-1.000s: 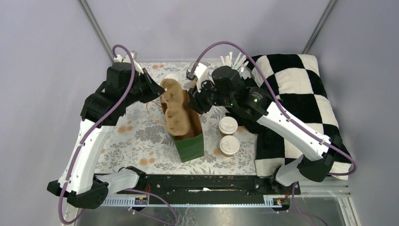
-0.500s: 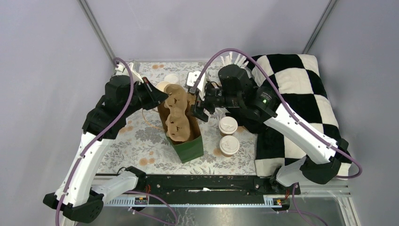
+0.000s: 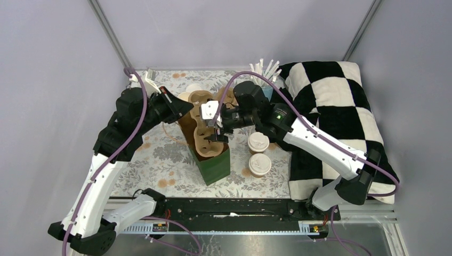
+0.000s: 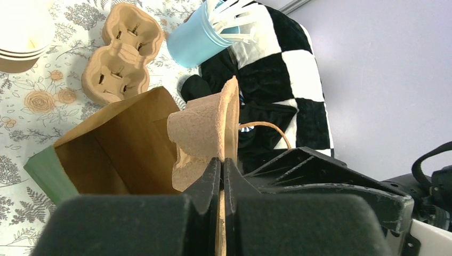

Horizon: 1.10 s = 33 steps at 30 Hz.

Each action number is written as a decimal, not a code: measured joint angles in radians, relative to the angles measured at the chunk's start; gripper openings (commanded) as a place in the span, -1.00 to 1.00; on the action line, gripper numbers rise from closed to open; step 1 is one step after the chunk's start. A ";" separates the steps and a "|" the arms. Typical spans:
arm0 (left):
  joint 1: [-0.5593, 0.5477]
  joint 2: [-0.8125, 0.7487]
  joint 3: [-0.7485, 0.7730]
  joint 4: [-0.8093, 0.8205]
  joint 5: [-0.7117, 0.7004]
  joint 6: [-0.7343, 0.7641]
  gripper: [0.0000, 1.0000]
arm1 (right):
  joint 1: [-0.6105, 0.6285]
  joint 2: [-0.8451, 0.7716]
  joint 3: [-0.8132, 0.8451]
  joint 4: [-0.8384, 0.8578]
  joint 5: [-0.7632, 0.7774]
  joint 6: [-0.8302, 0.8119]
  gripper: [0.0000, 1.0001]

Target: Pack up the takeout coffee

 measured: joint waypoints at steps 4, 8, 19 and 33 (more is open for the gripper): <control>0.000 0.000 0.000 0.000 0.006 -0.005 -1.00 | 0.000 0.013 -0.008 0.019 0.008 -0.053 0.47; 0.000 0.000 0.000 0.000 0.008 -0.006 -1.00 | 0.000 0.022 -0.025 0.036 0.021 -0.088 0.37; 0.002 -0.002 0.000 -0.006 0.007 -0.007 -1.00 | 0.000 0.023 -0.072 0.129 0.047 -0.113 0.01; 0.002 0.044 0.203 -0.258 -0.098 -0.039 0.93 | 0.000 0.032 -0.042 0.040 0.069 -0.181 -0.01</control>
